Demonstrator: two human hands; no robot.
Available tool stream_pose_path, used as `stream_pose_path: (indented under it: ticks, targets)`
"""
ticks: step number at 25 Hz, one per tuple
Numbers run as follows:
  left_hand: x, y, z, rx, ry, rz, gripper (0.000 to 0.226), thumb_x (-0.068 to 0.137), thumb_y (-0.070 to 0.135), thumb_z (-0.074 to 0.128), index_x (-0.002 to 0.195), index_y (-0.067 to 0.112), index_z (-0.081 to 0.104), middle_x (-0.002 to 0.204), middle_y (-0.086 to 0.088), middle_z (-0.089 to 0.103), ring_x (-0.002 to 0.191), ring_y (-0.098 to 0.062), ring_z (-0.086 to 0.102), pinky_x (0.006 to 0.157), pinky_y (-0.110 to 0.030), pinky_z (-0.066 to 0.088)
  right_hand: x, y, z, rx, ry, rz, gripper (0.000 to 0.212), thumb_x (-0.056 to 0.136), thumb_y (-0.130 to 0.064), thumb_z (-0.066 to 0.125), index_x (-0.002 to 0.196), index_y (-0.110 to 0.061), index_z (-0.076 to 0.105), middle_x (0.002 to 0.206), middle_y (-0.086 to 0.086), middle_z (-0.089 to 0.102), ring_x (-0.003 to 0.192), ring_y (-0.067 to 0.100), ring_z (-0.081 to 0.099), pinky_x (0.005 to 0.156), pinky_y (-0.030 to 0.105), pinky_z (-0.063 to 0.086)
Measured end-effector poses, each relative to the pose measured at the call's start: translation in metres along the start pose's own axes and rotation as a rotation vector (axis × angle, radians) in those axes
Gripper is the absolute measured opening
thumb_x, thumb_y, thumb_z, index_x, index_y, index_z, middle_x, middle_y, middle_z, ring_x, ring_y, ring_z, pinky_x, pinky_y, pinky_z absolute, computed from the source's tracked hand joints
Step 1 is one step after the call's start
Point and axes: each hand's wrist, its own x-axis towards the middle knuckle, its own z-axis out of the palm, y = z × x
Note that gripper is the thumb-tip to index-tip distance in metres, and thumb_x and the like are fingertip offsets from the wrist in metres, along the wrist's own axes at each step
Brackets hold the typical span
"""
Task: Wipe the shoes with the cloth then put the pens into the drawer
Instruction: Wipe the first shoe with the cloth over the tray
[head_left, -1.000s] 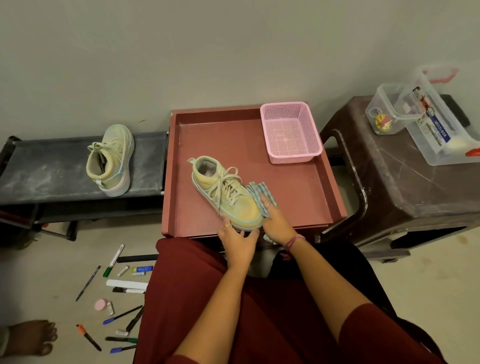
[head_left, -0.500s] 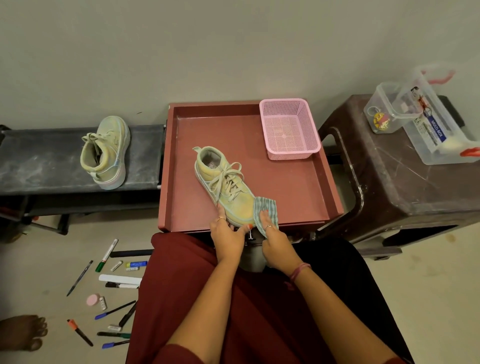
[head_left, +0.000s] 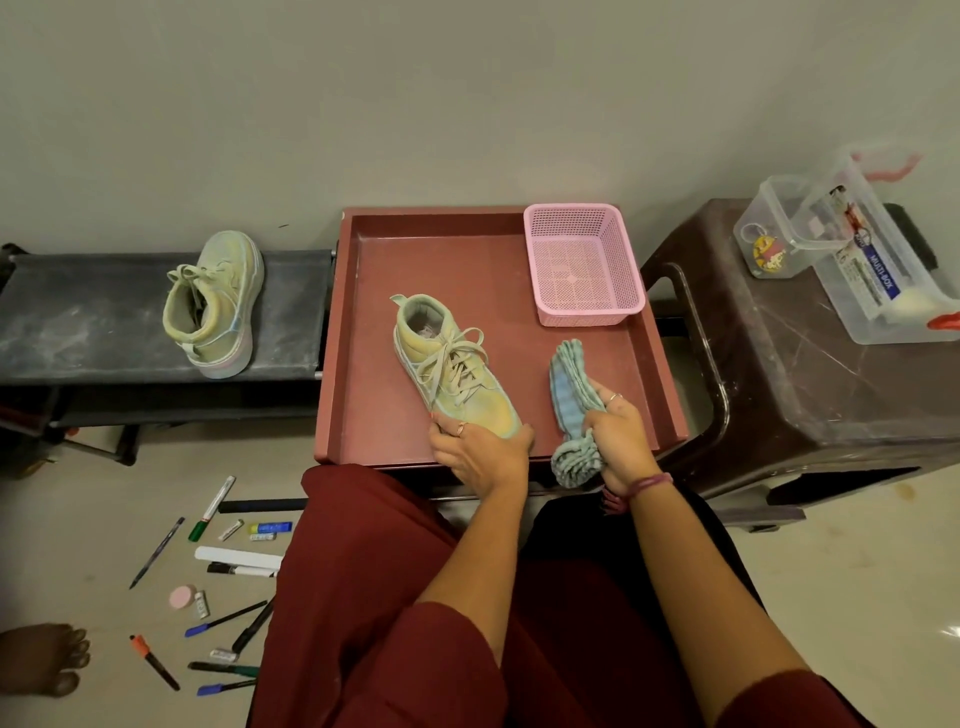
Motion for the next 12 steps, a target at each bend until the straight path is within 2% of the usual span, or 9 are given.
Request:
stream_pose_path:
  ticks: [3, 6, 8, 10, 11, 12]
  targets:
    - [0.004, -0.012, -0.008, -0.076, -0.005, 0.028, 0.125, 0.054, 0.029, 0.086, 0.151, 0.008, 0.010, 0.142, -0.012, 0.021, 0.124, -0.030, 0.027, 0.099, -0.041, 0.041, 0.006, 0.001, 0.003, -0.022, -0.033, -0.013, 0.064, 0.080, 0.020, 0.030, 0.131, -0.011, 0.053, 0.103, 0.003, 0.068, 0.072, 0.012, 0.061, 0.056, 0.021, 0.050]
    - [0.007, -0.021, -0.033, -0.224, -0.053, 0.052, 0.118, 0.056, 0.029, 0.085, 0.151, 0.012, 0.016, 0.139, -0.009, 0.024, 0.127, -0.027, 0.028, 0.094, -0.031, 0.035, 0.005, 0.004, 0.012, -0.087, -0.091, -0.071, 0.066, 0.079, 0.019, 0.031, 0.134, -0.012, 0.052, 0.119, 0.006, 0.065, 0.083, 0.009, 0.062, 0.059, 0.015, 0.049]
    - [0.008, -0.029, -0.049, -0.347, -0.128, 0.049, 0.116, 0.051, 0.040, 0.084, 0.149, 0.017, 0.026, 0.140, -0.004, 0.030, 0.126, -0.022, 0.037, 0.098, -0.028, 0.036, 0.001, 0.003, 0.023, -0.136, -0.153, -0.152, 0.067, 0.080, 0.020, 0.033, 0.136, -0.012, 0.049, 0.126, 0.004, 0.061, 0.094, 0.005, 0.062, 0.069, 0.012, 0.049]
    - [0.006, -0.037, -0.066, -0.485, -0.226, 0.031, 0.110, 0.043, 0.047, 0.084, 0.141, 0.022, 0.039, 0.136, 0.001, 0.047, 0.118, -0.016, 0.053, 0.101, -0.033, 0.046, -0.007, 0.000, 0.038, -0.229, -0.260, -0.276, 0.066, 0.081, 0.021, 0.032, 0.137, -0.013, 0.045, 0.129, 0.001, 0.056, 0.094, -0.008, 0.059, 0.074, 0.007, 0.047]
    - [0.006, -0.040, -0.073, -0.541, -0.285, 0.018, 0.105, 0.042, 0.046, 0.085, 0.136, 0.022, 0.045, 0.129, 0.000, 0.057, 0.111, -0.016, 0.060, 0.096, -0.033, 0.050, -0.012, -0.001, 0.045, -0.288, -0.309, -0.331, 0.067, 0.082, 0.021, 0.032, 0.138, -0.014, 0.043, 0.133, 0.000, 0.053, 0.093, -0.012, 0.058, 0.077, 0.006, 0.047]
    - [0.006, -0.043, -0.080, -0.593, -0.349, 0.016, 0.098, 0.043, 0.041, 0.086, 0.132, 0.021, 0.050, 0.121, -0.001, 0.064, 0.105, -0.016, 0.065, 0.090, -0.031, 0.053, -0.016, -0.001, 0.052, -0.361, -0.335, -0.384, 0.067, 0.082, 0.021, 0.032, 0.139, -0.015, 0.041, 0.137, -0.002, 0.048, 0.102, -0.012, 0.055, 0.086, 0.009, 0.047]
